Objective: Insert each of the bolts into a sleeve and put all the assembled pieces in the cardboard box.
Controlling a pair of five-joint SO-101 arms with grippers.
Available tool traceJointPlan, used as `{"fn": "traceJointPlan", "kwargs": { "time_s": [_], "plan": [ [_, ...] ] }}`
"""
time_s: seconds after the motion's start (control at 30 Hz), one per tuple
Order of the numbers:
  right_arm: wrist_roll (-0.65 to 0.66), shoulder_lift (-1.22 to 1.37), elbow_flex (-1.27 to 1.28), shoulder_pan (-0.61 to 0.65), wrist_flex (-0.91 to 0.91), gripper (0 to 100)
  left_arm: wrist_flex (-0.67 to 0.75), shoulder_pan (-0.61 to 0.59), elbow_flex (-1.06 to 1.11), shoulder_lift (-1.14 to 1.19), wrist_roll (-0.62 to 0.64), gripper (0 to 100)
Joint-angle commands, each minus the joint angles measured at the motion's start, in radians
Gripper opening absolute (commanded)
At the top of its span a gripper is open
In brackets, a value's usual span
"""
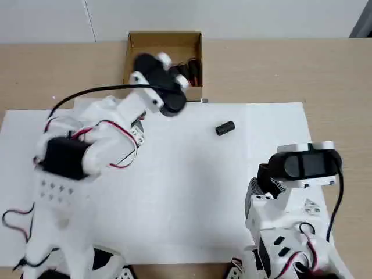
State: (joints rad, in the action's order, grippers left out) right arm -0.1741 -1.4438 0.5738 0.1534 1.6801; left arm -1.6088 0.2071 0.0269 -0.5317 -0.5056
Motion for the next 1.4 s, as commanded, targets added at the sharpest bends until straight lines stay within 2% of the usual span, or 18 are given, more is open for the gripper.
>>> {"fn": "traceJointPlan", "kwargs": {
  "time_s": [0.0, 0.1, 0.23, 0.4, 0.57, 0.67, 0.77, 0.9, 1.1, 1.37],
  "plan": [
    [0.015, 0.002, -0.040, 0.004, -0.021, 0.3, -0.002, 0.008, -0.010, -0.098, 0.221, 0],
    [0.017, 0.001, -0.040, 0.002, -0.061, 0.3, 0.018, 0.020, 0.062, -0.175, 0.379, 0],
    [0.017, 0.001, -0.038, 0.002, -0.085, 0.3, 0.106, 0.061, 0.219, -0.341, 0.471, 0],
    [0.017, -0.007, 0.023, -0.002, -0.134, 0.3, 0.311, 0.092, 0.547, -0.631, 0.517, 0],
    [0.066, -0.110, 0.219, 0.004, -0.318, 0.3, 0.542, 0.091, 0.892, -0.944, 0.523, 0],
    [0.094, -0.160, 0.325, 0.005, -0.383, 0.3, 0.597, 0.084, 1.046, -1.094, 0.525, 0],
    [0.089, -0.197, 0.419, 0.064, -0.429, 0.3, 0.600, 0.055, 1.156, -1.203, 0.528, 0],
    [0.089, -0.246, 0.554, 0.137, -0.532, 0.3, 0.600, 0.012, 1.233, -1.295, 0.669, 0],
    [0.092, -0.303, 0.740, 0.236, -0.679, 0.3, 0.608, 0.018, 1.242, -1.284, 0.919, 0],
    [0.097, -0.338, 0.875, 0.407, -0.800, 0.3, 0.750, 0.021, 1.328, -1.284, 0.959, 0]
  ]
}}
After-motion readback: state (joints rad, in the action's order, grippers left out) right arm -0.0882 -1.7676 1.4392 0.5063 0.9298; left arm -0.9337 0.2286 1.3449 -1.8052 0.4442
